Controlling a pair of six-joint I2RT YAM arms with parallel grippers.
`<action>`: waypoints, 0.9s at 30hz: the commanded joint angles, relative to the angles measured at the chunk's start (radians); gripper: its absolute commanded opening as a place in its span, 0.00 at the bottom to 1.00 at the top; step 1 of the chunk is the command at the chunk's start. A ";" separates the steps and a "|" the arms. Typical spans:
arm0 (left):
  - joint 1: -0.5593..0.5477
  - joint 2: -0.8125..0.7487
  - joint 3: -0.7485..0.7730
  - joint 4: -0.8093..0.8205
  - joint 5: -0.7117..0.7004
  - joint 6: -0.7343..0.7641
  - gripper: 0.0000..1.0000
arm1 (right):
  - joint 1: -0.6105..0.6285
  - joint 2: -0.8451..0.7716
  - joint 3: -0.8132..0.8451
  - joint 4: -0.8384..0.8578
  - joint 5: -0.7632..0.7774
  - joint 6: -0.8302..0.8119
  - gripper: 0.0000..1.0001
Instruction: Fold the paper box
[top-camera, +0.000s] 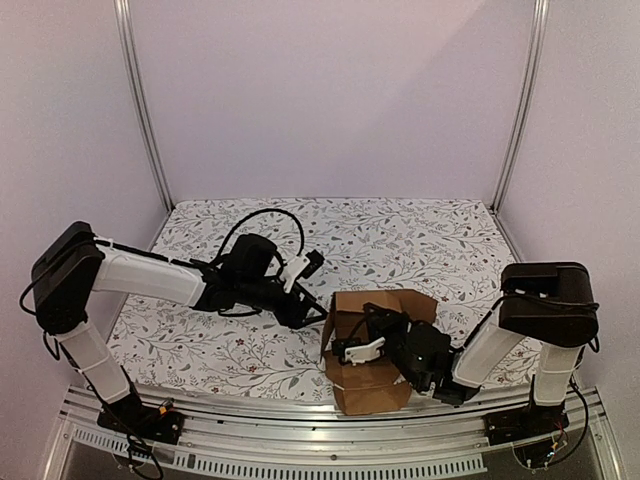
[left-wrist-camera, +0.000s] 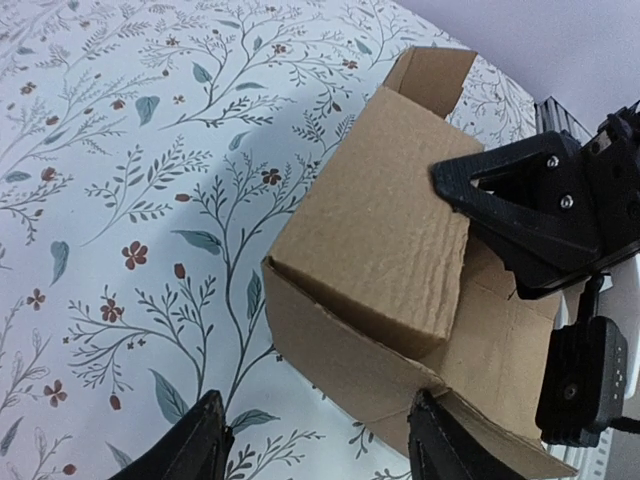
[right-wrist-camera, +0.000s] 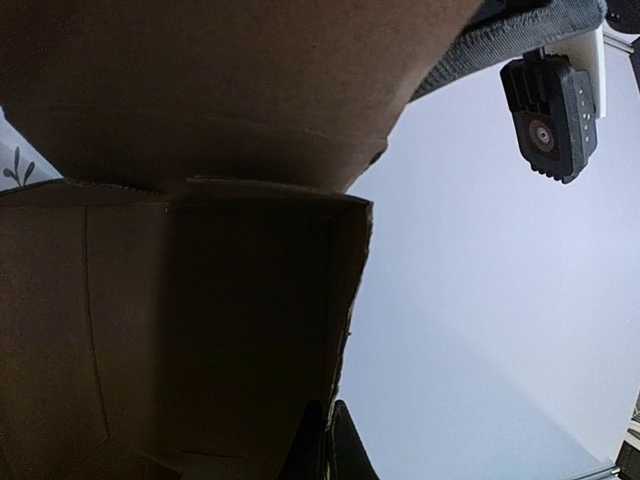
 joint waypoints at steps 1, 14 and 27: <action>-0.001 0.037 0.030 0.020 0.051 -0.039 0.62 | -0.011 0.012 0.023 0.016 0.004 -0.002 0.00; 0.016 0.029 0.084 -0.033 -0.004 -0.021 0.61 | -0.027 -0.041 0.038 -0.080 -0.017 0.018 0.00; 0.082 -0.082 0.062 -0.194 -0.178 -0.029 0.61 | -0.030 -0.097 0.049 -0.211 -0.020 0.056 0.00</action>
